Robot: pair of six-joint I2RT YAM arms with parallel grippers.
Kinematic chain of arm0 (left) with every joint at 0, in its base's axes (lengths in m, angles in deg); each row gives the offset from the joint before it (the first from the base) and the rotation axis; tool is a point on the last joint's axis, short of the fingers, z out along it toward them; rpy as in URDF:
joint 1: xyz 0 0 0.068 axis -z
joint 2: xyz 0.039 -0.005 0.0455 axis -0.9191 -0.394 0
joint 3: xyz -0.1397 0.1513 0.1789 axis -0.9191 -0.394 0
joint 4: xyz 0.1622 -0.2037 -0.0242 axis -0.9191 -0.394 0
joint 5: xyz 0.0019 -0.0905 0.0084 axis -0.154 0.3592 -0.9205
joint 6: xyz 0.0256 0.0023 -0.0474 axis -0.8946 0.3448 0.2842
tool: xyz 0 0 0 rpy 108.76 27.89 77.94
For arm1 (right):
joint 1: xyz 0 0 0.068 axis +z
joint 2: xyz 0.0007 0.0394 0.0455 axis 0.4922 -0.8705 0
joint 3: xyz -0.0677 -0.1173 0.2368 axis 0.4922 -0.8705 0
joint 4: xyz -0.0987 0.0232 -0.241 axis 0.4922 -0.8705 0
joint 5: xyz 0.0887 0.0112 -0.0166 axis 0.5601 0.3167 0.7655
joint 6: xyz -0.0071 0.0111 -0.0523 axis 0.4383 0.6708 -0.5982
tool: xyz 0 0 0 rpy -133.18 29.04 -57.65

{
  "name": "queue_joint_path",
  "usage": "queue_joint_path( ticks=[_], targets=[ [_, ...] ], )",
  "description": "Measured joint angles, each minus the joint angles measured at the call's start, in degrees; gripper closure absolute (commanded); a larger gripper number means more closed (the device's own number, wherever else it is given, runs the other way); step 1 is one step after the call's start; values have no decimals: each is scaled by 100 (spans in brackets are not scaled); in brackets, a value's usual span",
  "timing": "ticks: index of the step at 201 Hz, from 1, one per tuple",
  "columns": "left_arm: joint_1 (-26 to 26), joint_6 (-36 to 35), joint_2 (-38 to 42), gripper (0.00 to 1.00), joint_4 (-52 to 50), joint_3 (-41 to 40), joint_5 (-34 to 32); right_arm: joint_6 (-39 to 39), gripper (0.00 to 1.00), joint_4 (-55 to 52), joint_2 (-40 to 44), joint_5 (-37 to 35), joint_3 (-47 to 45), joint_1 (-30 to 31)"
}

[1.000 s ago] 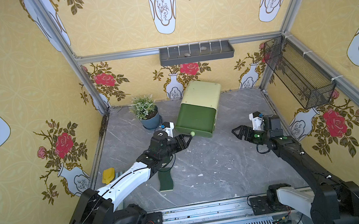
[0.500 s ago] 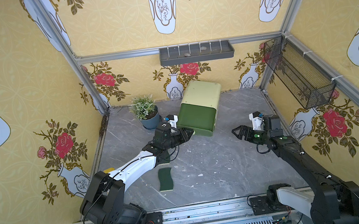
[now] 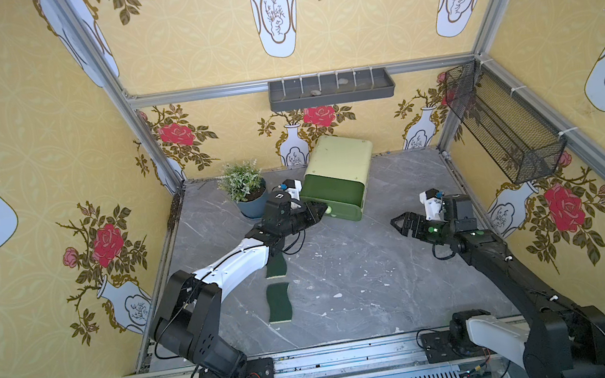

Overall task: Take the sponge out of the drawer
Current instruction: Close the drawer in the storage box.

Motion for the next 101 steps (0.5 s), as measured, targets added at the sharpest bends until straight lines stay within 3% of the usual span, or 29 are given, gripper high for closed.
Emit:
queue_joint_path(
  ticks=[101],
  targets=[
    [-114,28,-859,75,-79,1014,68,-2,2,0,-2,-4,-33,2]
  ],
)
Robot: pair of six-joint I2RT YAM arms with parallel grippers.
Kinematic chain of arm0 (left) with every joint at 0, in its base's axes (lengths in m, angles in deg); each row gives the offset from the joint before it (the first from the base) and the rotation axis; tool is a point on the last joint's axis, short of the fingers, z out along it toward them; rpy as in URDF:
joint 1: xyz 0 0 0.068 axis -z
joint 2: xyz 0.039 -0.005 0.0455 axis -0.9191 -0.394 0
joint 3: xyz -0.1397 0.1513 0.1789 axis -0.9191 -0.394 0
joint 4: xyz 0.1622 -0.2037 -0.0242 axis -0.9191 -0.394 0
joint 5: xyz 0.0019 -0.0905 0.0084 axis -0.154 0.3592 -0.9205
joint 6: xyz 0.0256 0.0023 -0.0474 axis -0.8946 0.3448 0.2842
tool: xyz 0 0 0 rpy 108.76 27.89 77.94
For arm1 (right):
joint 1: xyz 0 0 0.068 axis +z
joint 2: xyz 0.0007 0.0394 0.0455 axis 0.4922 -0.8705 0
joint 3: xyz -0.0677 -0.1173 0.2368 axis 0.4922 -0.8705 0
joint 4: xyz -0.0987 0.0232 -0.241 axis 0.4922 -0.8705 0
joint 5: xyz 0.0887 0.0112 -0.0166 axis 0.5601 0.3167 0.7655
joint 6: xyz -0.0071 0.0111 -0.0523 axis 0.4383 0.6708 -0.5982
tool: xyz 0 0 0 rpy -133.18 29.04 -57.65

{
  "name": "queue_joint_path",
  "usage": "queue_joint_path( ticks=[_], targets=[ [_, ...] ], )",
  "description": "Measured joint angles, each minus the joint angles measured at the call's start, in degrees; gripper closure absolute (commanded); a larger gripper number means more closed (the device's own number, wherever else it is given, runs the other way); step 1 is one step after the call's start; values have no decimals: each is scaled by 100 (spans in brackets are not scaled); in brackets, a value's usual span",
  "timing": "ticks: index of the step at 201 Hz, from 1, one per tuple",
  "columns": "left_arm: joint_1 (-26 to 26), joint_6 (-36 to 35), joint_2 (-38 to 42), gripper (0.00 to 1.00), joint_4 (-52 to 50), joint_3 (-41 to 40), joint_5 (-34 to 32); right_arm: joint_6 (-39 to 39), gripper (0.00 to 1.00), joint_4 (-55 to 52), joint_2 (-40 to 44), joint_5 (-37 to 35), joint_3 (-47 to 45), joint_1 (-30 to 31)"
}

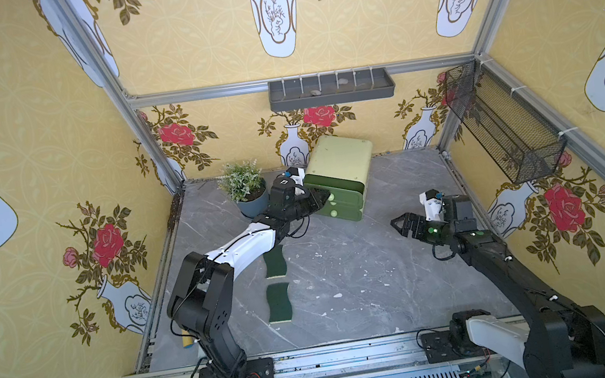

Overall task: Take the sponge out of the drawer
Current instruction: Close the drawer in the storage box.

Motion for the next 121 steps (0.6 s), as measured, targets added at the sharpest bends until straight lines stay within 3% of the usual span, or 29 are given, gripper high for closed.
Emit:
queue_joint_path(
  ticks=[121],
  targets=[
    [-35,153,-704,71,-68,817,83,0,3,0,15,-28,-59,-2]
  ],
)
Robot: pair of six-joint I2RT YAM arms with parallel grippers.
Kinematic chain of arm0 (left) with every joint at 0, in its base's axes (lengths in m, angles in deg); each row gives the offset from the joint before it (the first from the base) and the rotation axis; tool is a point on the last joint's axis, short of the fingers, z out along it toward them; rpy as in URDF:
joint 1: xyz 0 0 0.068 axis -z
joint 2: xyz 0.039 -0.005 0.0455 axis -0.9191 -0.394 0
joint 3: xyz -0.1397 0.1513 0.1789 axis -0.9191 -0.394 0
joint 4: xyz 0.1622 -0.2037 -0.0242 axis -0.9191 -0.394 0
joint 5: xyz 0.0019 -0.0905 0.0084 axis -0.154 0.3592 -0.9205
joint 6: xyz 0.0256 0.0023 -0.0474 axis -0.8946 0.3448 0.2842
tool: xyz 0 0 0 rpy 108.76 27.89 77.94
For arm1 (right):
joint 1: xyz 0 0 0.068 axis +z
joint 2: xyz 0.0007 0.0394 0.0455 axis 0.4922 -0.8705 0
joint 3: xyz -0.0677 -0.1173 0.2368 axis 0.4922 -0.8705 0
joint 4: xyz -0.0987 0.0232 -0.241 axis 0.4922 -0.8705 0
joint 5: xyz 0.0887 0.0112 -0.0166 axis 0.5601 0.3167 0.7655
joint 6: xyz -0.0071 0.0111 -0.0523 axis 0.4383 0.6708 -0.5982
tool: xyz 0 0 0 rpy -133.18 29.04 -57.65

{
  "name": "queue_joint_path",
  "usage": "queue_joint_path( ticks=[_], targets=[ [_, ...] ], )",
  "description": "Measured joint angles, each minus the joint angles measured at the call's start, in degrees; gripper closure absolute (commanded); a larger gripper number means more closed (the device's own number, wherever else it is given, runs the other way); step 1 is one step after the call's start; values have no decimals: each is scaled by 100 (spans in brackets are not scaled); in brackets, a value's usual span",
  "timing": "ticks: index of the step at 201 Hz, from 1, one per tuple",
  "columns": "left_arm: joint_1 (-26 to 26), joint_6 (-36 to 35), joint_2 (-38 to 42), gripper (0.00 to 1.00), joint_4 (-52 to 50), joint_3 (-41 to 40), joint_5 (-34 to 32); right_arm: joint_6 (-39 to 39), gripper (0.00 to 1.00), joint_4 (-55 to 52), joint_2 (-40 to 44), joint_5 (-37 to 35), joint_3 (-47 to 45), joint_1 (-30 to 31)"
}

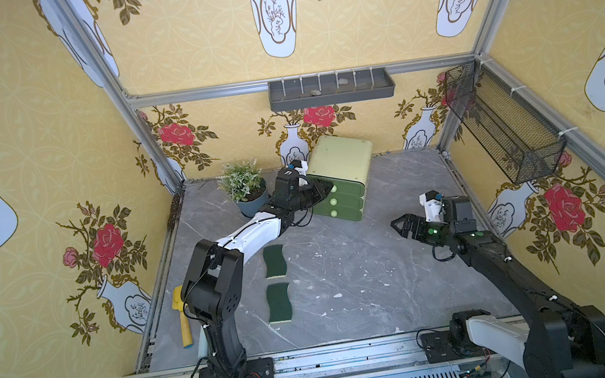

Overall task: Take the sponge out of the drawer
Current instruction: Close the drawer in the storage box.

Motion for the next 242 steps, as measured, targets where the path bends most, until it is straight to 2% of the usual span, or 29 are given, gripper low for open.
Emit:
queue_joint_path(
  ticks=[81,174,242],
  targets=[
    [0,105,-190,62,39,144,39,2,2,-2,42,-22,-35,2],
    [20,363,640,60,501,-1150,-24,2,3,0,22,-22,-42,0],
    [144,855,369,59,1182,-1497,109,4,3,2,22,-22,-48,0]
  ],
)
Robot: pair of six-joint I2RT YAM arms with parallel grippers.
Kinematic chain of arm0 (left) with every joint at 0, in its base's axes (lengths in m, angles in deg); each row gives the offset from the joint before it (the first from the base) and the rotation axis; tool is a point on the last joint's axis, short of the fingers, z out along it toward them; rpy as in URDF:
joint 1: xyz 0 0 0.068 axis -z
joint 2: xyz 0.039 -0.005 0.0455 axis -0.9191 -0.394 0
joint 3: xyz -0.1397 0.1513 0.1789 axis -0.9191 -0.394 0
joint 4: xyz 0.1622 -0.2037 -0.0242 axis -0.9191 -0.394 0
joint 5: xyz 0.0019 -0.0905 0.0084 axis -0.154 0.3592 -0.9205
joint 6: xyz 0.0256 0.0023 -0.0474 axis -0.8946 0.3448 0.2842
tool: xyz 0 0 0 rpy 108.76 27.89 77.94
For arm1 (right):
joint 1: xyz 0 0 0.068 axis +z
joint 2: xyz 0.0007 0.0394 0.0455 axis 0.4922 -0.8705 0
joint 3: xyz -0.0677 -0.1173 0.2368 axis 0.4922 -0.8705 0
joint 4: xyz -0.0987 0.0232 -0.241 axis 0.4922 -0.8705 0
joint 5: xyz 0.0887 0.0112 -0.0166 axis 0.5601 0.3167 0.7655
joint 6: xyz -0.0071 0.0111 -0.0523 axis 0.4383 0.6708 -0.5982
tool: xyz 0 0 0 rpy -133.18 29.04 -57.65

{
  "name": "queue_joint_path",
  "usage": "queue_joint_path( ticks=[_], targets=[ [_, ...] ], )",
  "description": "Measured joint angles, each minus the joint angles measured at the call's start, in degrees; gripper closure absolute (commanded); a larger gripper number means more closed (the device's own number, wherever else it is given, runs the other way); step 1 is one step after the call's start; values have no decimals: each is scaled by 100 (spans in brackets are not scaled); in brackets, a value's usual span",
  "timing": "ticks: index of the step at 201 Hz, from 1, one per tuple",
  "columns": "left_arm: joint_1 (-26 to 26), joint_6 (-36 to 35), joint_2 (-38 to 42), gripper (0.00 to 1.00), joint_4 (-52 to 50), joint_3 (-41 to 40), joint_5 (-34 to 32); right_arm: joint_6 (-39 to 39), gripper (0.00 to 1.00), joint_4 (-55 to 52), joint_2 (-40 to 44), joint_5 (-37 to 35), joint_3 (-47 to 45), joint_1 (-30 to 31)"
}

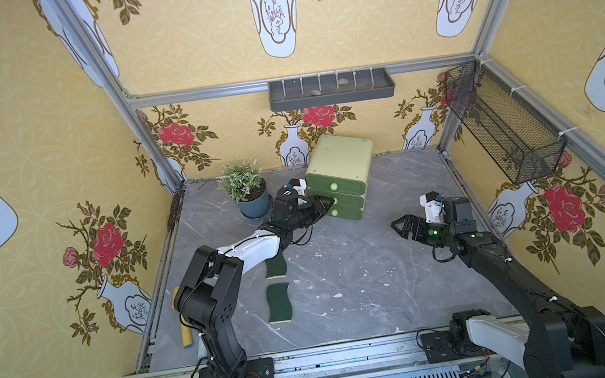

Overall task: Take the sponge out of the drawer
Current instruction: Close the drawer in the storage box, then open the drawer in the storage box.

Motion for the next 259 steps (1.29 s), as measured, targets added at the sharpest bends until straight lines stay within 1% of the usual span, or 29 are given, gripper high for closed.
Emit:
queue_joint_path(
  ticks=[28,111,229,259],
  targets=[
    [31,164,-232,59,118,103,44,0,2,-2,7,0,-15,2],
    [42,350,-734,57,201,404,83,-2,2,-2,7,0,-17,2],
    [-31,343,-1165,54,166,723,83,-48,3,0,-63,0,-17,2],
    [-42,428,-1224,54,334,704,83,-50,3,-2,-70,0,-17,2]
  ],
)
